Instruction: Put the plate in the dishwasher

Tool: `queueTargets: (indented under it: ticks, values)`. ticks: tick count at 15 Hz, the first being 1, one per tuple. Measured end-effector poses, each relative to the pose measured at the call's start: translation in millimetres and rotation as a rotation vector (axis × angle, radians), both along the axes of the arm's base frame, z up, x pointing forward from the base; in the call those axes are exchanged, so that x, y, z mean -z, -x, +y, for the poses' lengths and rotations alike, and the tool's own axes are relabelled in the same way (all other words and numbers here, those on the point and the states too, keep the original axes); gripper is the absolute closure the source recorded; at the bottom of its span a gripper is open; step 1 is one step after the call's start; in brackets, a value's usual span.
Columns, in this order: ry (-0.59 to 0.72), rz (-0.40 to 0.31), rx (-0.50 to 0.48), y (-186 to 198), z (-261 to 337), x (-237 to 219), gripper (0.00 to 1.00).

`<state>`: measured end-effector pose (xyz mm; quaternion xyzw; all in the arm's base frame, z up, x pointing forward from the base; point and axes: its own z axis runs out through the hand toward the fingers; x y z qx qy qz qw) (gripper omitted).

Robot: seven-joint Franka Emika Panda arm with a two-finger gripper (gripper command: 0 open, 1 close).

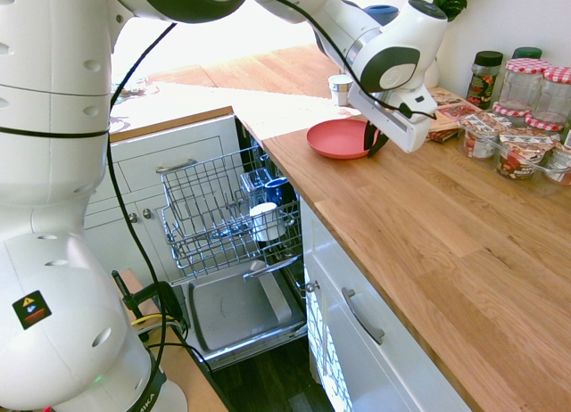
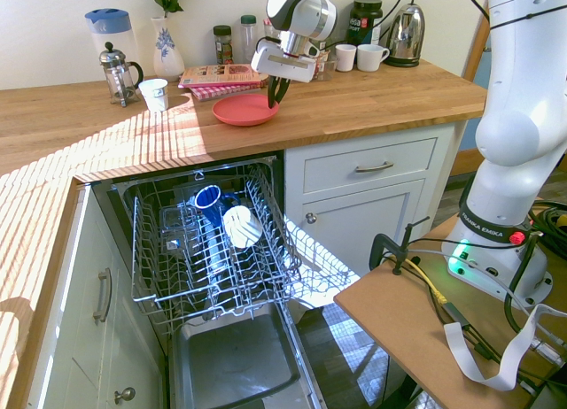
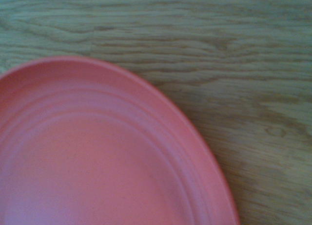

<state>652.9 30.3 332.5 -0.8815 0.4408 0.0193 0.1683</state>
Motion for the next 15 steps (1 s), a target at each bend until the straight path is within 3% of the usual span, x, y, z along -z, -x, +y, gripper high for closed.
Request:
queueTargets:
  ticks: [6, 9, 12, 15]
  values:
    - [-0.016, -0.048, -0.006, 8, 4, -14, 1.00]
    - [0.073, -0.111, -0.110, 32, 32, -86, 1.00]
    - [0.263, -0.143, -0.225, 69, 127, -182, 1.00]
    - [0.446, -0.190, -0.344, 119, 274, -193, 1.00]
